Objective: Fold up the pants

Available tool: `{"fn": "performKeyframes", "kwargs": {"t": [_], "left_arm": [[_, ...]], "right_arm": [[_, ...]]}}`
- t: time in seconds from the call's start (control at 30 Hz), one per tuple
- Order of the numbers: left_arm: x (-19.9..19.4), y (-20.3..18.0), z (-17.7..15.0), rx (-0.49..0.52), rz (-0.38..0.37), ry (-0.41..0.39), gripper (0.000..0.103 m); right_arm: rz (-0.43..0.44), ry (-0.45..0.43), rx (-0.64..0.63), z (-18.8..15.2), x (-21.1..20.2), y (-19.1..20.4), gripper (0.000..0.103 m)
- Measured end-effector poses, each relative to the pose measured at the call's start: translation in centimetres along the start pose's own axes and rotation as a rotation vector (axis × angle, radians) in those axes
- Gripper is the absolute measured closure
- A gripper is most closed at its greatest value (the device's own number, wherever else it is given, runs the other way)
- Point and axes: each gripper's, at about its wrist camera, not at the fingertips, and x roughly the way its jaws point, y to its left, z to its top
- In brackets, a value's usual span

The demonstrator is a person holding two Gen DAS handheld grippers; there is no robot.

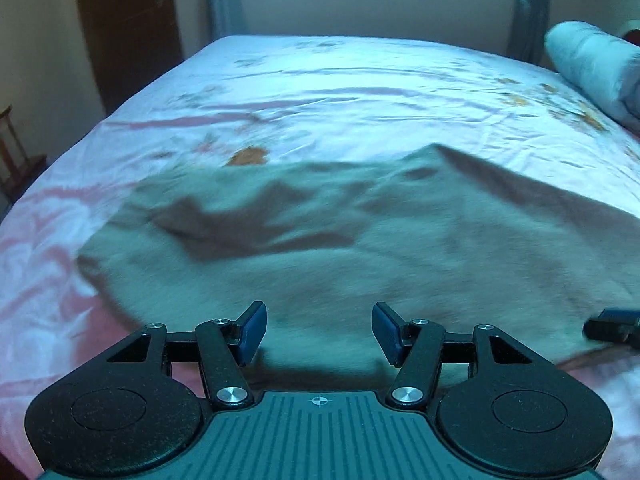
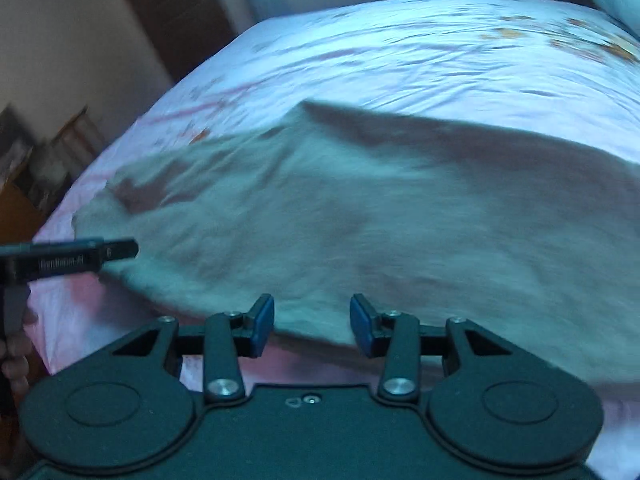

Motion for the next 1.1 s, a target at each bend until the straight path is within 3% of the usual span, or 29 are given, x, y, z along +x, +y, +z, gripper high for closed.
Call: {"fn": "performKeyframes", "kwargs": {"t": [0.07, 0.13, 0.27, 0.47, 0.6, 0.7, 0.8, 0.87, 0.97, 1.1], "left_arm": [[0.1, -1.6, 0.1, 0.003, -0.034, 0.002, 0.044], [0.4, -3.5, 0.0, 0.025, -0.062, 0.002, 0.044], [2.2, -5.5, -1.2, 0.024, -0.075, 0.081, 0.044], [1.1, -6.2, -0.9, 0.019, -0.071, 0.061, 0.043], [0.3, -8.6, -0.4, 0.045, -0.135, 0.037, 0.042], [0.5, -11.1, -0.5, 0.073, -0.188, 0.055, 0.042], [1.2, -12.5, -1.4, 0.105, -0.171, 0.089, 0.042], [0.8, -12.2, -1.4, 0.092, -0.174, 0.081, 0.042], [-0.2, -10.8, -0.7, 0.037, -0.175, 0.058, 0.041], [-0.5, -8.9, 0.2, 0.02, -0.128, 0.027, 0.031]], "right_arm": [[-0.026, -0.05, 0.054, 0.3, -1.5, -1.4, 0.06], [-0.065, -0.086, 0.076, 0.3, -2.6, -2.6, 0.046], [-0.168, -0.099, 0.093, -0.5, -3.7, -5.3, 0.049], [-0.308, -0.098, 0.196, -3.0, -6.0, -11.4, 0.052], [-0.315, -0.167, 0.279, -3.8, -8.3, -13.5, 0.053], [-0.322, -0.177, 0.267, -3.5, -8.3, -13.2, 0.052], [-0.354, -0.145, 0.256, -3.9, -8.2, -13.7, 0.052], [-0.361, -0.15, 0.287, -4.2, -8.8, -14.8, 0.053], [-0.406, -0.228, 0.359, -4.8, -11.5, -16.8, 0.049], [-0.479, -0.281, 0.538, -6.2, -14.8, -21.7, 0.043]]}}
